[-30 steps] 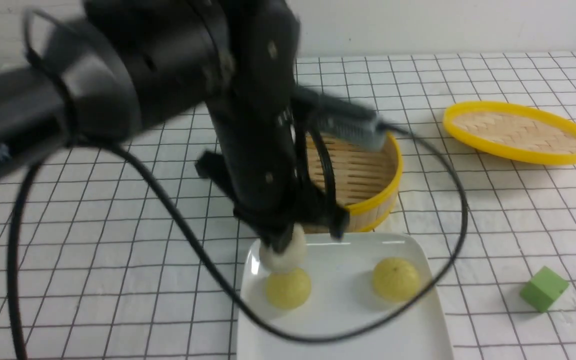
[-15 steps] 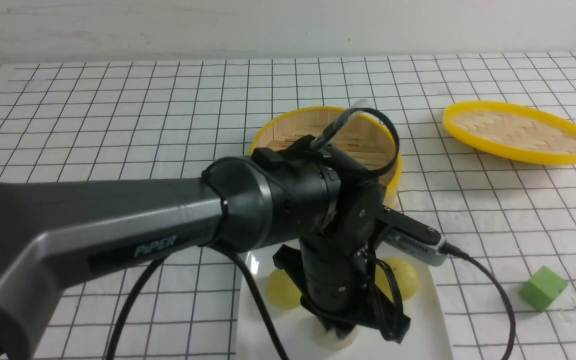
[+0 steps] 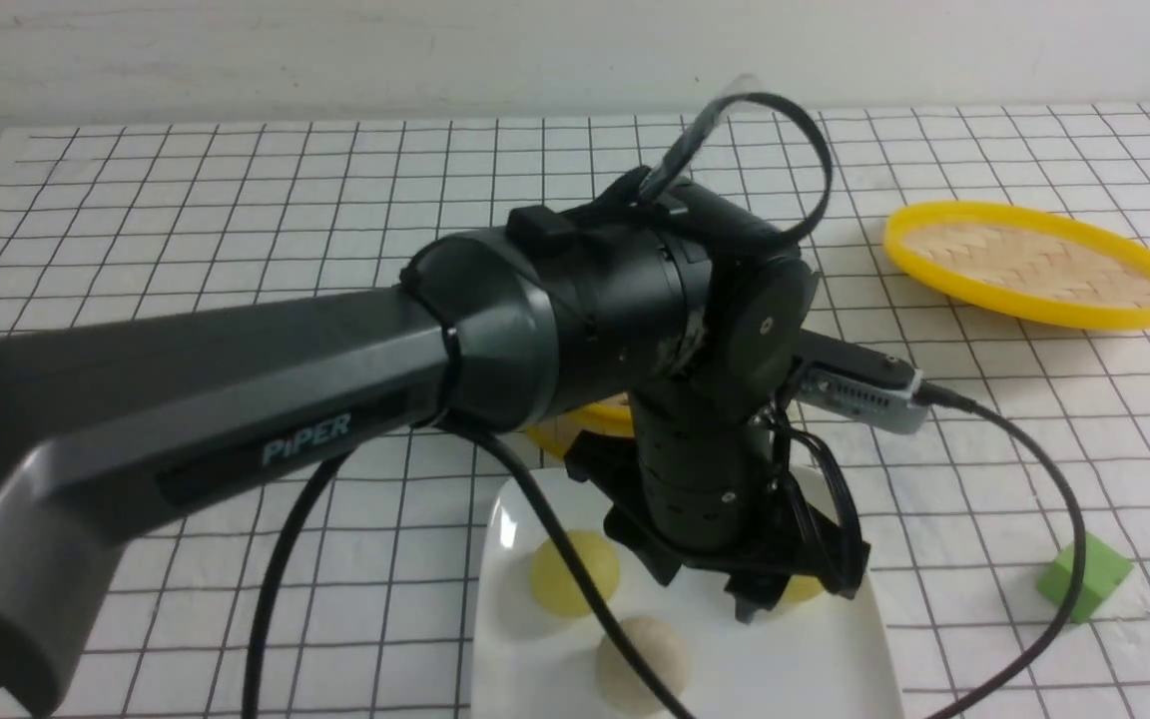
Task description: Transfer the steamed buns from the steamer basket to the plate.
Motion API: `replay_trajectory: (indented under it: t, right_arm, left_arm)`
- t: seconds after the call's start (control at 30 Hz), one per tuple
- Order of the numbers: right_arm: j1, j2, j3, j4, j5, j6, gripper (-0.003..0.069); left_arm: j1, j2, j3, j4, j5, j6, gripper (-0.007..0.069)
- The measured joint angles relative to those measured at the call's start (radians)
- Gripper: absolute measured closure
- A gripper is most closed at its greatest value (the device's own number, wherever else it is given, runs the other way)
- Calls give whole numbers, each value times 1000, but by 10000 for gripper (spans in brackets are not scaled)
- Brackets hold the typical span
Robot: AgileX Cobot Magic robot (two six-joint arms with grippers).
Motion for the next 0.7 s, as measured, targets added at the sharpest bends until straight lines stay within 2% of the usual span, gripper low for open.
replay_trajectory:
  t: [0.2,0.37,0.7]
  right_arm:
    - [0,-107,265,-13,-350,49,669]
    - [0,-107,374,-14,-503,46,667]
    - [0,-107,382,-9,-541,45,664]
  left_arm:
    - [0,-1,-7,22,31,-2,223]
    - [0,-1,-8,29,33,-2,246]
    - [0,-1,-9,51,33,-2,328]
